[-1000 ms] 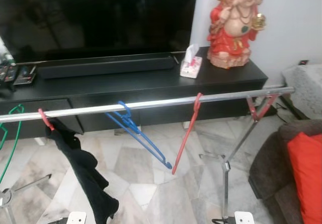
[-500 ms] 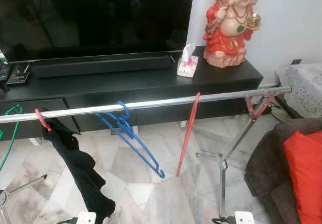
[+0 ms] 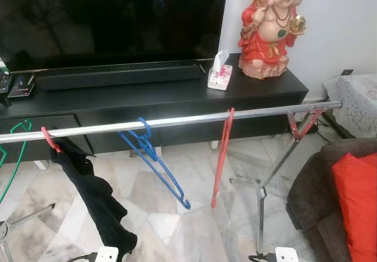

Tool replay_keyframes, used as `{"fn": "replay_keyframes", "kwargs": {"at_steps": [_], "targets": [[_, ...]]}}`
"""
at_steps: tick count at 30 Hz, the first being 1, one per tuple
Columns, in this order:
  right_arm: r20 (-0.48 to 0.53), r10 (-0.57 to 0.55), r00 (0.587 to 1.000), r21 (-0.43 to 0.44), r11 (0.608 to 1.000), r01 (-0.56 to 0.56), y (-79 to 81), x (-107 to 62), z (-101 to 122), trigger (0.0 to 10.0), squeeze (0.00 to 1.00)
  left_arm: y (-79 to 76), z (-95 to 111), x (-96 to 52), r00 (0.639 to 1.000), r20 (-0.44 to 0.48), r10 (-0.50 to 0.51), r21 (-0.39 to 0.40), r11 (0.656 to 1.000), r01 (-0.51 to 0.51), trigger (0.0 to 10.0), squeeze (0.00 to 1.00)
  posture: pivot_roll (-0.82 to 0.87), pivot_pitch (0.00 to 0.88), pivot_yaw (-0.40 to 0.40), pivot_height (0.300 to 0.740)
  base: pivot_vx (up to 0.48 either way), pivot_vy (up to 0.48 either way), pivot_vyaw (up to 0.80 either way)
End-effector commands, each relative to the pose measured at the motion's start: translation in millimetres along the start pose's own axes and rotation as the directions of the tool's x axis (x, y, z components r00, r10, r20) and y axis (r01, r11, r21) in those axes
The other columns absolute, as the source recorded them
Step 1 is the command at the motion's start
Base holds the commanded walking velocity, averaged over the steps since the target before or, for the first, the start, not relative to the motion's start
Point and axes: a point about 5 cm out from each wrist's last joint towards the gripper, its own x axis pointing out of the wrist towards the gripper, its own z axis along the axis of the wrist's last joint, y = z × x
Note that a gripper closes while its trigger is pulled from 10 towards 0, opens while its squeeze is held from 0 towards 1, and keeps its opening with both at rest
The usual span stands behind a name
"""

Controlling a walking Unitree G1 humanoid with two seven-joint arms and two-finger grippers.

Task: Hang hanger

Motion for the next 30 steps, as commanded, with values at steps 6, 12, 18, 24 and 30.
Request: {"fn": "replay_keyframes", "kwargs": {"at_steps": [6,12,18,24,30], "targets": [[0.005,-0.020,1.000,0.039,0.999,0.020,-2.7,-0.1,0.5,10.0,0.00,-0.6,-3.1,-0.4,1.000,-0.007,-0.001,0.013,1.000,0.002,10.0,0.00,-0.19,0.000,0.042,0.740,-0.260,0.000,-0.08],[0.011,-0.018,1.000,0.016,1.000,0.018,-2.3,0.0,1.1,10.0,0.00,-0.1,-3.0,-0.5,1.000,-0.007,-0.003,0.017,1.000,0.003,10.0,0.00,-0.19,0.000,0.041,0.740,-0.263,0.000,-0.46],[0.017,-0.021,1.000,0.020,1.000,0.021,-2.5,-0.1,1.3,10.0,0.00,0.6,-3.3,-0.5,1.000,-0.008,-0.002,0.019,1.000,0.002,10.0,0.00,-0.19,0.000,0.042,0.740,-0.266,0.000,0.00],[0.019,-0.024,1.000,0.028,0.999,0.023,-3.2,-0.2,1.4,10.0,0.00,1.3,-3.3,-0.6,1.000,-0.008,0.001,0.021,1.000,0.000,10.0,0.00,-0.19,0.000,0.041,0.740,-0.266,0.000,0.00],[0.016,-0.017,1.000,0.030,0.999,0.016,-2.6,-0.1,1.6,10.0,0.00,1.6,-3.4,-0.6,1.000,-0.008,0.000,0.018,1.000,0.000,10.0,0.00,-0.19,0.000,0.041,0.740,-0.265,0.000,-0.19]]}}
